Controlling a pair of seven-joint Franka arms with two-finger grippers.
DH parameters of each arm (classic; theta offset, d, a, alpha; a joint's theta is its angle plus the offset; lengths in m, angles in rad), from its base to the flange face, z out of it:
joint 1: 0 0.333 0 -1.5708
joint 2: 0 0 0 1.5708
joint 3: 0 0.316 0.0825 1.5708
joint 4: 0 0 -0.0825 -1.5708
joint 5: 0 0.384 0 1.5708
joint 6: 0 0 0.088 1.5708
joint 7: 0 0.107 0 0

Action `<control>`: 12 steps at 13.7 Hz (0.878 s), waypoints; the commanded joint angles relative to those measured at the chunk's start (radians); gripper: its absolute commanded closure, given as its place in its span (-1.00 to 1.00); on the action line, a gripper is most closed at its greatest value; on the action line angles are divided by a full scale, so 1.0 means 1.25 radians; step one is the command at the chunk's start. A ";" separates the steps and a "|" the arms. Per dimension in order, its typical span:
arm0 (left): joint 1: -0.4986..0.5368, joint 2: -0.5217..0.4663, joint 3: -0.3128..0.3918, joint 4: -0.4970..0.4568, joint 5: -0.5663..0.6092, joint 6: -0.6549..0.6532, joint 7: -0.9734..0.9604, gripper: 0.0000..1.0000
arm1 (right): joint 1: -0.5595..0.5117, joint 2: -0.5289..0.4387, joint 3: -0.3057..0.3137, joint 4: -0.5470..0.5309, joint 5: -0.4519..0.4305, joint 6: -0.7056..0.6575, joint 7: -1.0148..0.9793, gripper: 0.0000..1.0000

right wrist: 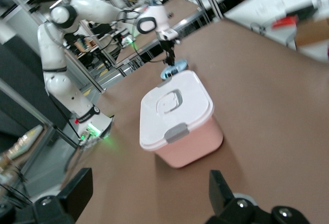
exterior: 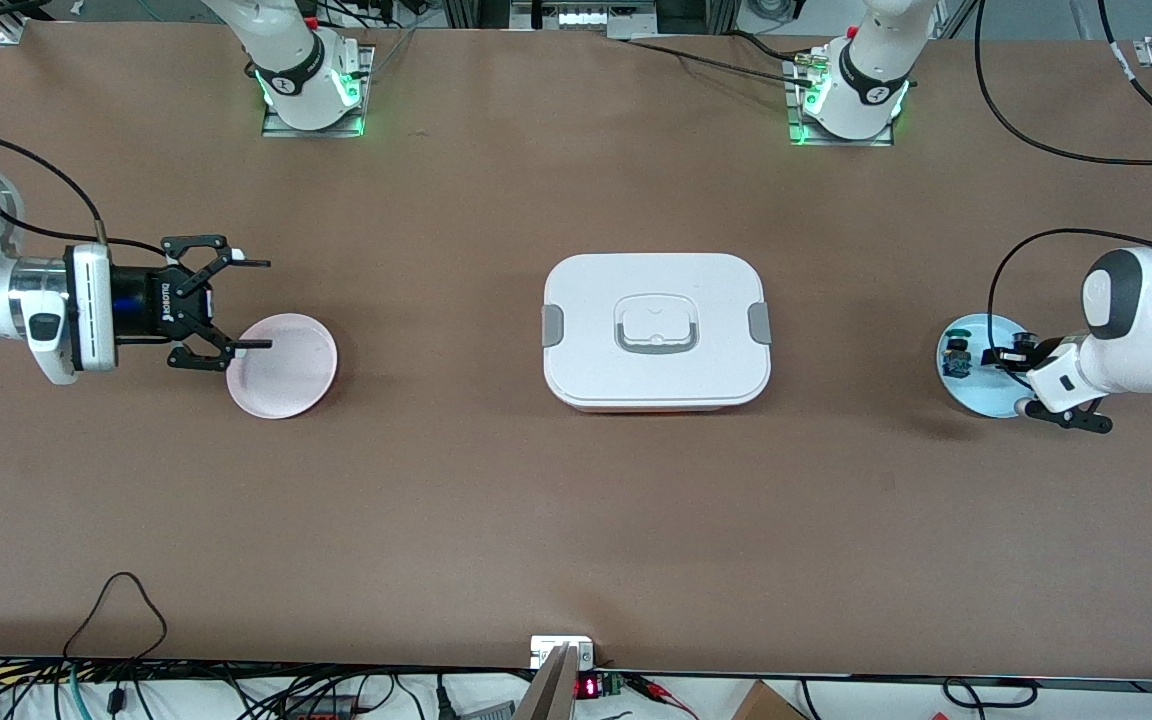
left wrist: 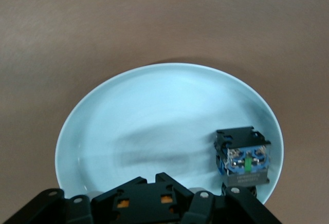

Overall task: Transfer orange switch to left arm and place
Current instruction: 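Lower the switch onto the blue plate with the left gripper, then open the left gripper while the right gripper retracts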

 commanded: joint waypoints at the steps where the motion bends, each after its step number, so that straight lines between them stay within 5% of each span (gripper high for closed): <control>1: 0.007 -0.005 -0.009 0.006 0.028 0.001 0.193 0.70 | -0.006 -0.022 0.013 0.001 -0.088 0.008 0.299 -1.00; 6: 0.007 -0.003 -0.009 0.004 0.028 0.035 0.594 0.67 | 0.030 -0.026 0.020 0.012 -0.299 0.012 0.755 -1.00; 9: 0.006 -0.002 -0.008 -0.001 0.076 0.083 0.655 0.67 | 0.057 -0.038 0.021 0.025 -0.487 0.021 0.939 -1.00; 12: 0.013 0.024 -0.009 -0.004 0.088 0.104 0.680 0.70 | 0.057 -0.053 0.036 0.080 -0.715 0.010 0.950 -1.00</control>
